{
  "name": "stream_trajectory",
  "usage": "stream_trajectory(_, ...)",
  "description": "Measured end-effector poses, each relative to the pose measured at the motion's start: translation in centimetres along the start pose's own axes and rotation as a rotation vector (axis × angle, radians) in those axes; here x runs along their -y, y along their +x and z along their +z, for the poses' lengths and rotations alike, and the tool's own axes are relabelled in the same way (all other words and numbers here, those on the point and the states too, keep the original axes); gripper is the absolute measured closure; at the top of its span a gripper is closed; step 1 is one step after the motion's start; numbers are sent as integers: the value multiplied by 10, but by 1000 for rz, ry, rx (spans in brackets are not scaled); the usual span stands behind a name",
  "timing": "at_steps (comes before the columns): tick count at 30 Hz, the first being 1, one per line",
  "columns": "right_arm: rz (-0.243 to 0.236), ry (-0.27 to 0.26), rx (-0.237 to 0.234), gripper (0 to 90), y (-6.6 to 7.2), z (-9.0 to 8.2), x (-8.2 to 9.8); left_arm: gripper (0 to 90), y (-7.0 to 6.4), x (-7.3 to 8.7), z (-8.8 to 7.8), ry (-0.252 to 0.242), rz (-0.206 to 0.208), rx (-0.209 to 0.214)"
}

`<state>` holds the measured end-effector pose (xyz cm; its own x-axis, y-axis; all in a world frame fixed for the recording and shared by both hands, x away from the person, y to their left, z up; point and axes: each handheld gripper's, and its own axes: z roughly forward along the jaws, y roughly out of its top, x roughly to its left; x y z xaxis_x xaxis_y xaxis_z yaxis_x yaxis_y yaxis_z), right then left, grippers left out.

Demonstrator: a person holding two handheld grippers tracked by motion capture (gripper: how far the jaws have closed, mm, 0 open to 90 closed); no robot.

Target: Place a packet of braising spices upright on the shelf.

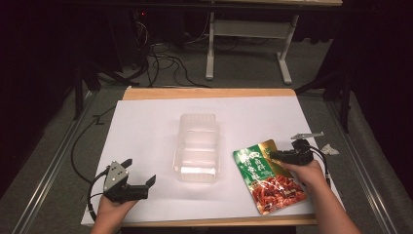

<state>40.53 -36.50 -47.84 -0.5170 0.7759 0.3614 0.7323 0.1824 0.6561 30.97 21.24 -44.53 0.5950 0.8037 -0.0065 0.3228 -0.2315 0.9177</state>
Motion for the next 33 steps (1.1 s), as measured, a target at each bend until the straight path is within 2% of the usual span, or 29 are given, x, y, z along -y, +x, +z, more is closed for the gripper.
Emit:
stream_trajectory(1, -8, -7, 13, 900, 0, -1, 1, 4, 0, 0, 0, 1, 0, -1)
stream_trajectory(9, -30, -57, 12, 900, 7, -11, 0, 5, 0, -1, -1, -4, -2, -1)
stream_trajectory(13, -20, -121, 10, 900, 15, -22, 0, 5, 1, -1, -2, -6, 1, 0)
stream_trajectory(19, -59, -208, 18, 900, 30, -40, -4, 4, 1, -2, -2, -16, -4, 5)
stream_trajectory(21, -63, -220, 21, 900, 32, -43, -4, 5, 1, -2, -1, -16, -1, 7)
stream_trajectory(25, -96, -307, 49, 900, 42, -59, -8, 4, 0, -4, 2, -18, 2, 13)
stream_trajectory(26, -107, -349, 55, 900, 47, -68, -10, 5, -1, -4, 3, -18, 5, 16)
stream_trajectory(28, -115, -367, 59, 900, 49, -72, -10, 5, -1, -5, 3, -20, 7, 17)
stream_trajectory(30, -148, -441, 67, 900, 57, -84, -11, 5, -1, -5, 4, -20, 4, 18)
stream_trajectory(31, -148, -441, 67, 900, 57, -84, -11, 4, -1, -5, 4, -20, 4, 18)
stream_trajectory(32, -155, -491, 64, 900, 60, -89, -11, 4, -1, -5, 5, -17, 5, 17)
stream_trajectory(33, -154, -504, 64, 900, 62, -91, -12, 5, -1, -5, 5, -16, 5, 16)
